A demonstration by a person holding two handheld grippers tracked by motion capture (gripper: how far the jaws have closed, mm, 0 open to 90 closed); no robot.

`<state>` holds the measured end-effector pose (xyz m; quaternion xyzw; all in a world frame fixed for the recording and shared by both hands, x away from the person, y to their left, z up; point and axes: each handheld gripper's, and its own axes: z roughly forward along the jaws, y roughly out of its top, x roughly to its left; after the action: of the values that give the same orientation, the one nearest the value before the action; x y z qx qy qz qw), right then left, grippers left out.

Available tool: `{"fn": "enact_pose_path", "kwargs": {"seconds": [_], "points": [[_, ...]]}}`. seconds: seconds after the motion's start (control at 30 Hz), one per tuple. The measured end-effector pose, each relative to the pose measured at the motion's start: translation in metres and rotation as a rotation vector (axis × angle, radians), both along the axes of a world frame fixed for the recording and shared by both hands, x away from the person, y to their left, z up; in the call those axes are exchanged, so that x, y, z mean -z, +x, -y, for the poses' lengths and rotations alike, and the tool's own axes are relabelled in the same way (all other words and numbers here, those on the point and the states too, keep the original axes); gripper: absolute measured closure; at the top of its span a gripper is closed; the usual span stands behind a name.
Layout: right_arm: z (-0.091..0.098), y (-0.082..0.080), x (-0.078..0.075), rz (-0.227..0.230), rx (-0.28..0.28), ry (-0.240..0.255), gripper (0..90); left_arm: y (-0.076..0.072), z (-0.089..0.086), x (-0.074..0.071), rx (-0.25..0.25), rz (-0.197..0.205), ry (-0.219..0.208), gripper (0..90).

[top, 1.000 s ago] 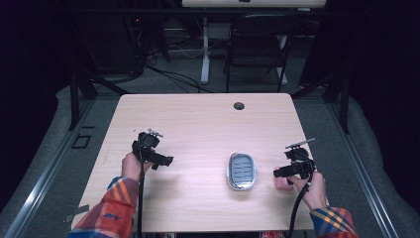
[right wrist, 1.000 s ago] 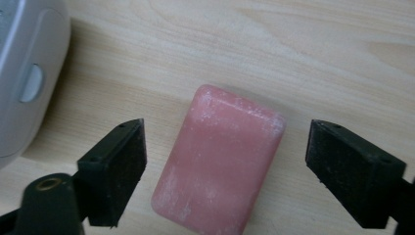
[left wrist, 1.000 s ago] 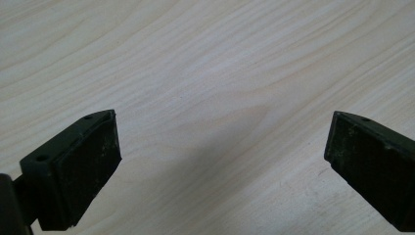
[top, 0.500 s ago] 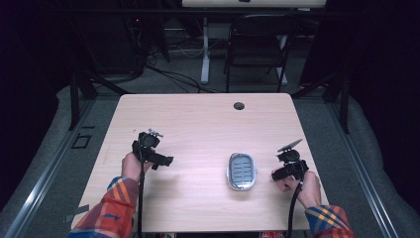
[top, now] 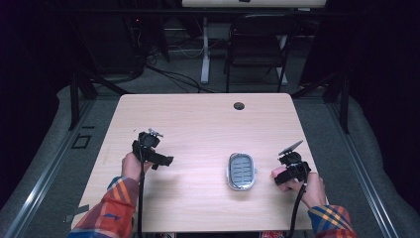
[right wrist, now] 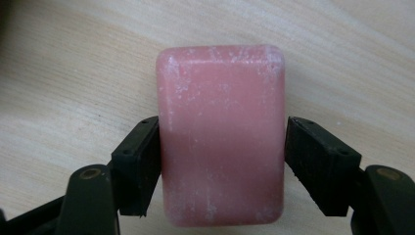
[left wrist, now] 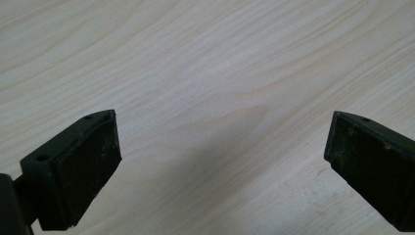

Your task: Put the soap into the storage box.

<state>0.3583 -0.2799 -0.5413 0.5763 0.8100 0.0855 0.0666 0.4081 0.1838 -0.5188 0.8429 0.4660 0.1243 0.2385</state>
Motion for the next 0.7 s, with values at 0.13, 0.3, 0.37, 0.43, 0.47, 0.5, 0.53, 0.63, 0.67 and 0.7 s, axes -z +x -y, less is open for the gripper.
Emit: {"fn": "enact_pose_path", "kwargs": {"seconds": [0.13, 0.3, 0.37, 0.43, 0.47, 0.5, 0.53, 0.63, 0.67, 0.7], "points": [[0.0, 0.001, 0.003, -0.02, -0.018, -0.007, 35.0, -0.001, 0.0, -0.001, -0.001, 0.002, -0.005, 0.1], [-0.001, 0.001, 0.003, -0.025, -0.042, -0.024, 37.1, 0.0, 0.001, 0.0, 0.004, -0.001, -0.005, 0.1], [-0.002, 0.001, 0.003, -0.02, -0.048, -0.027, 37.2, -0.001, 0.0, -0.001, 0.004, 0.001, -0.007, 0.1], [-0.002, 0.002, 0.003, -0.02, -0.051, -0.018, 37.3, -0.001, 0.0, -0.001, 0.003, 0.001, -0.009, 0.1], [-0.001, 0.002, 0.002, -0.02, -0.052, -0.013, 37.3, -0.001, 0.0, -0.001, 0.003, 0.003, -0.01, 0.1], [-0.001, 0.002, 0.001, -0.024, -0.047, -0.007, 37.4, 0.0, 0.0, -0.001, 0.004, 0.002, -0.01, 0.1], [-0.001, 0.0, 0.001, 0.019, -0.022, 0.033, 37.4, 0.0, 0.0, -0.001, 0.004, 0.002, -0.01, 0.1], [0.003, 0.001, -0.011, 0.008, -0.037, 0.021, 37.4, 0.0, 0.0, -0.001, 0.008, 0.001, -0.012, 0.0], [0.004, 0.0, -0.014, 0.014, -0.033, 0.027, 37.4, 0.0, 0.0, -0.001, 0.008, 0.0, -0.013, 0.1], [0.005, -0.001, -0.016, 0.026, -0.023, 0.033, 37.4, 0.0, 0.0, -0.001, 0.008, 0.0, -0.013, 0.0]]}}
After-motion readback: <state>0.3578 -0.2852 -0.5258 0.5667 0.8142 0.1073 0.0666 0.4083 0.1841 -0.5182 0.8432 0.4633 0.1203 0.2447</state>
